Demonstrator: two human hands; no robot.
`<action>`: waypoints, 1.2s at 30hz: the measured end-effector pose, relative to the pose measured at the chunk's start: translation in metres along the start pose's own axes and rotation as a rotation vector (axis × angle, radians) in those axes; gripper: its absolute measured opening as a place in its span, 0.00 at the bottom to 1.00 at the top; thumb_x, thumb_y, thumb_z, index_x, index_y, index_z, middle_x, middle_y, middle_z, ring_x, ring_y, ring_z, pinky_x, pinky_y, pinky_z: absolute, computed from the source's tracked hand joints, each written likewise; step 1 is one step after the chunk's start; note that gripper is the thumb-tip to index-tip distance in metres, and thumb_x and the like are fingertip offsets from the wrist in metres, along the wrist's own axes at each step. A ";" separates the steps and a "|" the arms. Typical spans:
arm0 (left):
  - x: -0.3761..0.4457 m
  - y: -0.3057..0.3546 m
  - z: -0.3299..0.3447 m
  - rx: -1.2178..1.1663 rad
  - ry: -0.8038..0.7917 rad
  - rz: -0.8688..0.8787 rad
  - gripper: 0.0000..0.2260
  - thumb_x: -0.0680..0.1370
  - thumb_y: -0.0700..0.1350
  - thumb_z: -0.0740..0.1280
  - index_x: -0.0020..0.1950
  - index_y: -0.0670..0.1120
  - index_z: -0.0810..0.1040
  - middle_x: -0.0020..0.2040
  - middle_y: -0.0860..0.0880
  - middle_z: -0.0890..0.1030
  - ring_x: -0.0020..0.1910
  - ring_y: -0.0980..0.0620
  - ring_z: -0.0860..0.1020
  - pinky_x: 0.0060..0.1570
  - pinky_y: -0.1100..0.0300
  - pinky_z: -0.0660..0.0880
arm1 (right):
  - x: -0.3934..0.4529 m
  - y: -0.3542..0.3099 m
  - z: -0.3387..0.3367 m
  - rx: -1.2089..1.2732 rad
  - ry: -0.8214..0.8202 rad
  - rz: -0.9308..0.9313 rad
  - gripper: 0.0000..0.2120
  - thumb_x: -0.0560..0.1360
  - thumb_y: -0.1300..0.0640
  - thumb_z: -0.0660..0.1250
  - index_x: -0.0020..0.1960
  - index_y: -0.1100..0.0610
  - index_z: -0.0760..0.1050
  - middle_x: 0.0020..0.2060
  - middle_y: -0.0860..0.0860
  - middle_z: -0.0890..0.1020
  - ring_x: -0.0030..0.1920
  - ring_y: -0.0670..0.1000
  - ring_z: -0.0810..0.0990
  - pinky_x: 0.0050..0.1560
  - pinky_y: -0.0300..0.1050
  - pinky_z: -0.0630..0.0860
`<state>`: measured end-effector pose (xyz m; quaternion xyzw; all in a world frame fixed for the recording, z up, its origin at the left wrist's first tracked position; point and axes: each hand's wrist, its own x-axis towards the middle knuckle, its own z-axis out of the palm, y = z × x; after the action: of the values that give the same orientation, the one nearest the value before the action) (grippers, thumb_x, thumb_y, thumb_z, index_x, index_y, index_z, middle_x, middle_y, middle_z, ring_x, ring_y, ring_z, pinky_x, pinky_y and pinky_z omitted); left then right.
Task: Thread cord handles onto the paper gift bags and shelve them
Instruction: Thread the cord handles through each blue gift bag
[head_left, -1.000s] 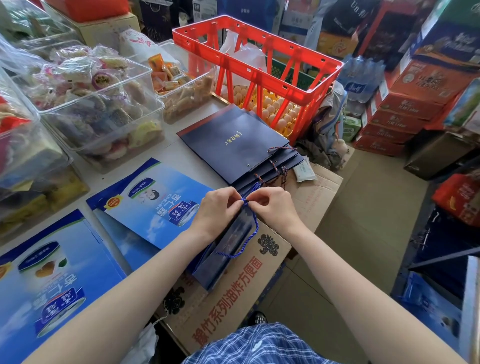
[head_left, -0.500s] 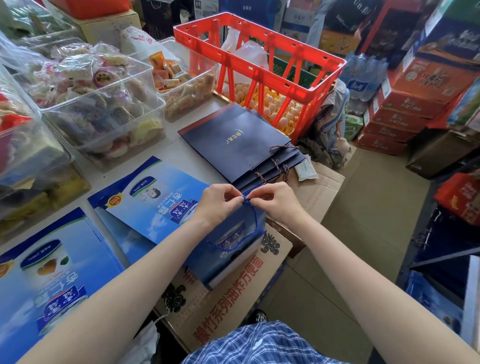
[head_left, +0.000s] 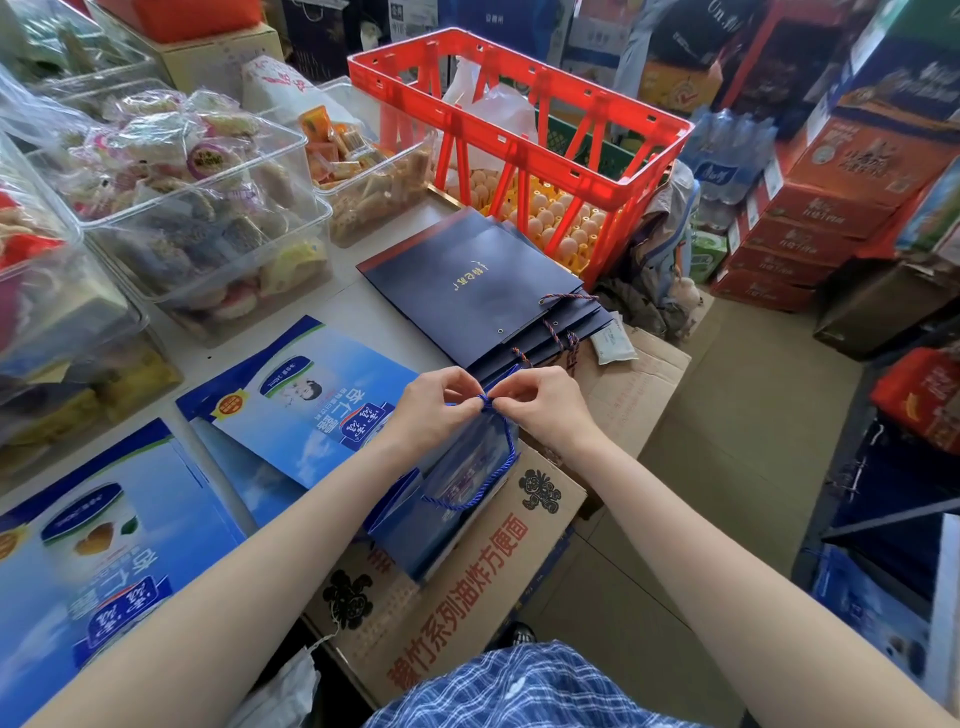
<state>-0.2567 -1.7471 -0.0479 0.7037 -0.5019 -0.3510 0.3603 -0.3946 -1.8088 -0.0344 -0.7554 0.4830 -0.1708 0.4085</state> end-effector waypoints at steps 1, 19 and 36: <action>0.000 0.000 0.000 -0.006 0.011 -0.002 0.03 0.75 0.40 0.68 0.42 0.46 0.77 0.43 0.49 0.80 0.45 0.53 0.79 0.40 0.69 0.70 | 0.000 0.000 0.000 -0.002 -0.017 -0.003 0.06 0.73 0.63 0.69 0.48 0.60 0.83 0.43 0.52 0.84 0.42 0.45 0.79 0.40 0.28 0.72; 0.009 0.000 -0.012 0.233 -0.089 0.173 0.02 0.74 0.39 0.70 0.45 0.42 0.81 0.41 0.50 0.79 0.44 0.55 0.78 0.48 0.64 0.75 | 0.015 0.002 -0.011 -0.044 -0.216 -0.077 0.09 0.71 0.68 0.67 0.41 0.55 0.80 0.34 0.45 0.79 0.38 0.45 0.76 0.48 0.44 0.74; 0.012 -0.013 -0.011 0.246 -0.071 0.208 0.03 0.73 0.45 0.71 0.42 0.48 0.79 0.36 0.61 0.75 0.38 0.63 0.74 0.42 0.64 0.70 | 0.013 0.008 0.003 0.234 -0.104 0.074 0.13 0.71 0.66 0.69 0.37 0.49 0.81 0.37 0.49 0.84 0.46 0.51 0.82 0.55 0.51 0.78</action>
<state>-0.2379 -1.7540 -0.0552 0.6738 -0.6237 -0.2724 0.2877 -0.3917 -1.8200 -0.0446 -0.6921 0.4655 -0.1714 0.5243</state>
